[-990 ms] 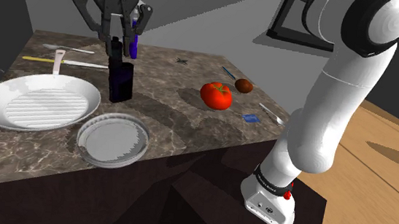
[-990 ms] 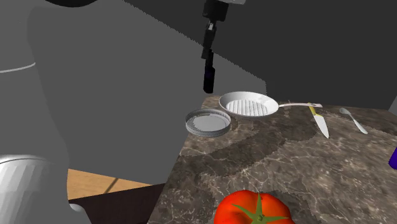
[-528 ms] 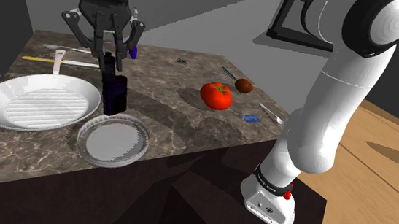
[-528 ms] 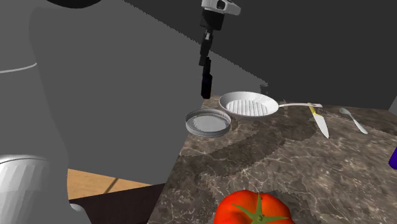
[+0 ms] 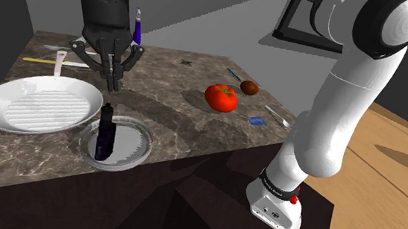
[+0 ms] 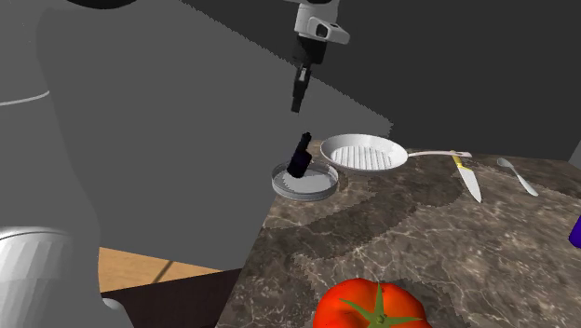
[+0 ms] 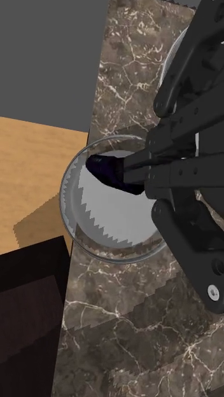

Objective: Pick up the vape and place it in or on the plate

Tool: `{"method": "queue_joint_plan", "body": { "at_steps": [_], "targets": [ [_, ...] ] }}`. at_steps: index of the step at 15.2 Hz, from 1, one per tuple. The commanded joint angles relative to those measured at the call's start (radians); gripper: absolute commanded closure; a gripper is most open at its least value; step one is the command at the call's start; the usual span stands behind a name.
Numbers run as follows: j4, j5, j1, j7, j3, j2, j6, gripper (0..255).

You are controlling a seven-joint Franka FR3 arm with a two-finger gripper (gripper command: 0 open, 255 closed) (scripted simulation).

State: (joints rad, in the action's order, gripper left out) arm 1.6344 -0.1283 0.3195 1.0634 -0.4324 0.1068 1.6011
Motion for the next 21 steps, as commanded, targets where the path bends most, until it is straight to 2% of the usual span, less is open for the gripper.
{"method": "queue_joint_plan", "body": {
  "at_steps": [1, 2, 3, 8, 16, 21],
  "targets": [
    [0.031, -0.001, -0.001, -0.006, 0.001, -0.003, 0.028, 255],
    [0.018, -0.001, 0.000, -0.003, 0.000, -0.003, 0.015, 255],
    [0.018, -0.001, 0.000, -0.003, 0.000, -0.003, 0.015, 0],
    [0.034, 0.084, 0.029, 0.055, -0.001, 0.095, 0.180, 0],
    [0.125, 0.093, 0.036, 0.061, -0.001, 0.110, 0.290, 0],
    [0.125, 0.093, 0.036, 0.061, -0.001, 0.110, 0.290, 0]
  ]
}}
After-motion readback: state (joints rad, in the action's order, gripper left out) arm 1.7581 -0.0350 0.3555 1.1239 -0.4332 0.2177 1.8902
